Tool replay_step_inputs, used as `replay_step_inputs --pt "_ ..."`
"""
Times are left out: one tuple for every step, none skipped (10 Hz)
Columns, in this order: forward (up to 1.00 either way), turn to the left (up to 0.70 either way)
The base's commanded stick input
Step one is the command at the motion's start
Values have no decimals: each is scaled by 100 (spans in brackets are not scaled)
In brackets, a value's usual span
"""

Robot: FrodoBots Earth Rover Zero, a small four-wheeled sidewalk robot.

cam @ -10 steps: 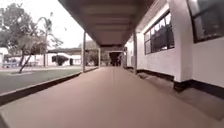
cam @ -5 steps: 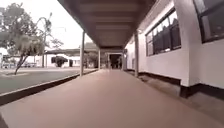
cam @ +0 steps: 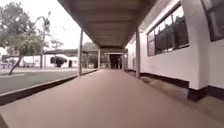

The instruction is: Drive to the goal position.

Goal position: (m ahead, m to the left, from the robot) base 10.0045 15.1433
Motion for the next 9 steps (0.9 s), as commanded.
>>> replay_step_inputs --pt "70 0" --pt "70 0" --pt "70 0" --pt "70 0" --pt "70 0" --pt "70 0" --pt "70 0" --pt "70 0" --pt "70 0"
